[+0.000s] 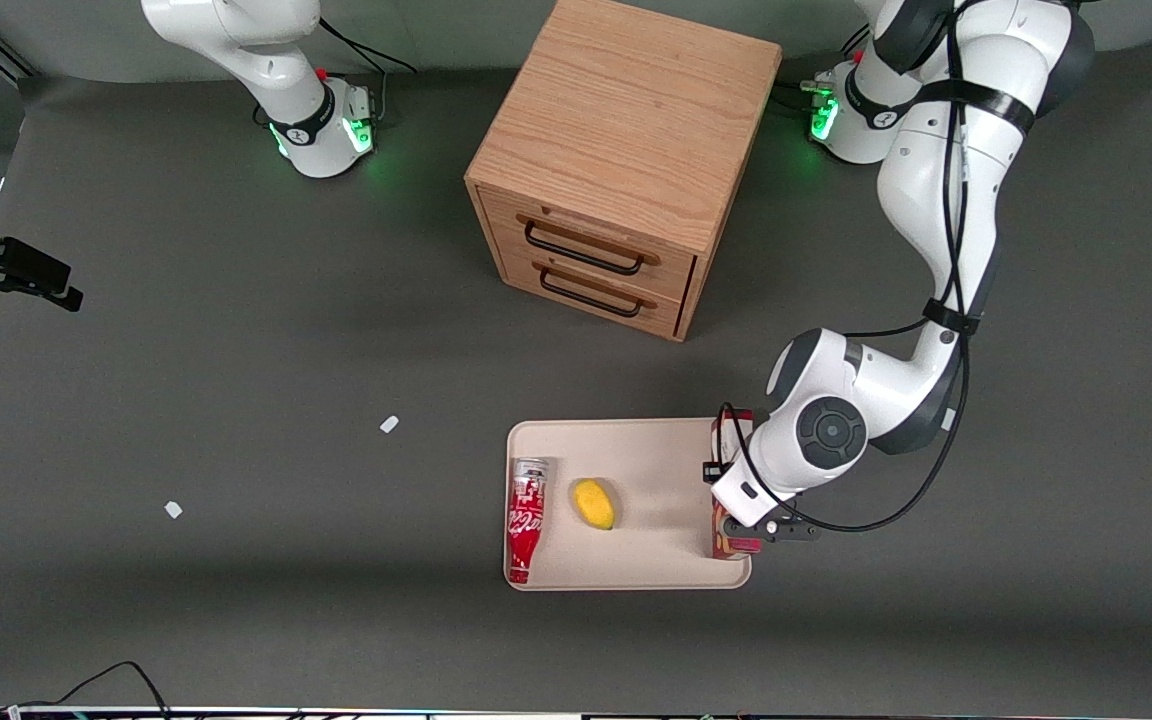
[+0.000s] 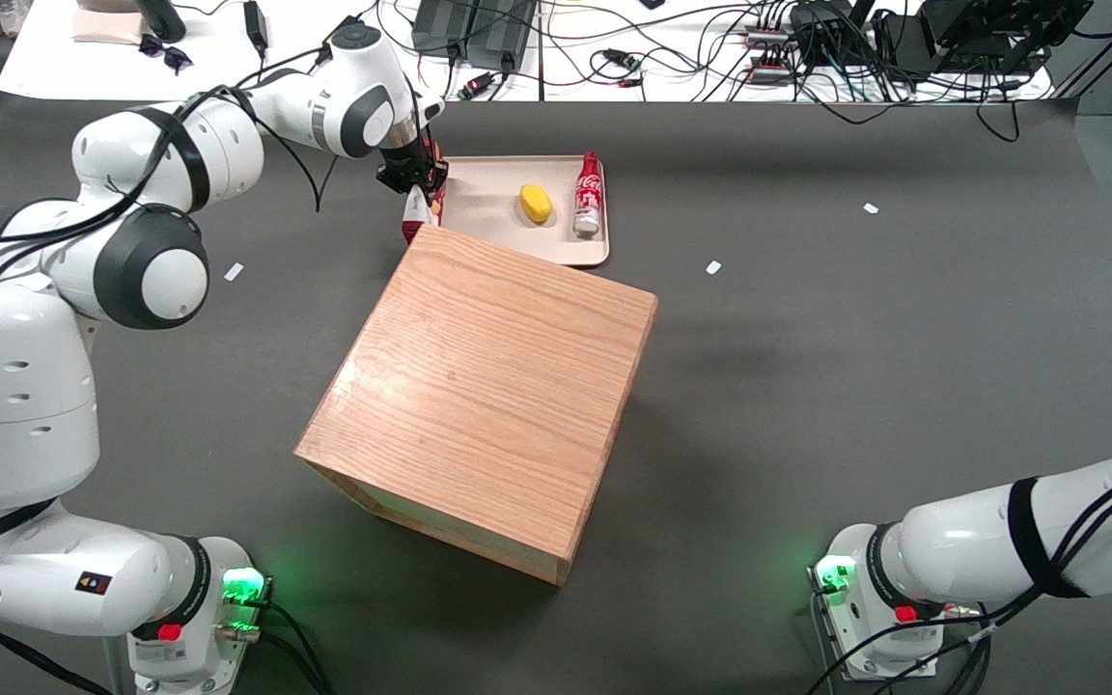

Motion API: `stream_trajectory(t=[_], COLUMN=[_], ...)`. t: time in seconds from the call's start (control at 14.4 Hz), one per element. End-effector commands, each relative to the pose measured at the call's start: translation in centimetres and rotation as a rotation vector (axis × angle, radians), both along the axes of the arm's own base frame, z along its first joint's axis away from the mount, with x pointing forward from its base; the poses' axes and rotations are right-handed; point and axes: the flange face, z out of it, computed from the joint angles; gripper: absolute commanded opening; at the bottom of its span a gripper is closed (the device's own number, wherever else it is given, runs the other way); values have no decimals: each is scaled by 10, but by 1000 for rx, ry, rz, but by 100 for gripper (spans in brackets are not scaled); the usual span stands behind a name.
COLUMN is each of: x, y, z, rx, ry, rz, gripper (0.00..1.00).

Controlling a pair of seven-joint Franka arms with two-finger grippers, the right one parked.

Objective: Place red cookie box on tray
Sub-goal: 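Carry the box over the cream tray and lower it upright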

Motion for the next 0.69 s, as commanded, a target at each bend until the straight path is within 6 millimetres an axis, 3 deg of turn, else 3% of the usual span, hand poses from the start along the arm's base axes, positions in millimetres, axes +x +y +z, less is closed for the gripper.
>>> stream_trajectory(t=[0.0, 0.07, 0.14, 0.21, 0.62], x=[6, 6, 6, 8, 9], y=[-5, -5, -5, -6, -7], z=[1, 0, 0, 2, 18], rx=[15, 15, 15, 26, 18], ry=[-16, -16, -25, -50, -68], rz=[56, 56, 49, 41, 62], gripper=[0, 11, 73, 100, 100])
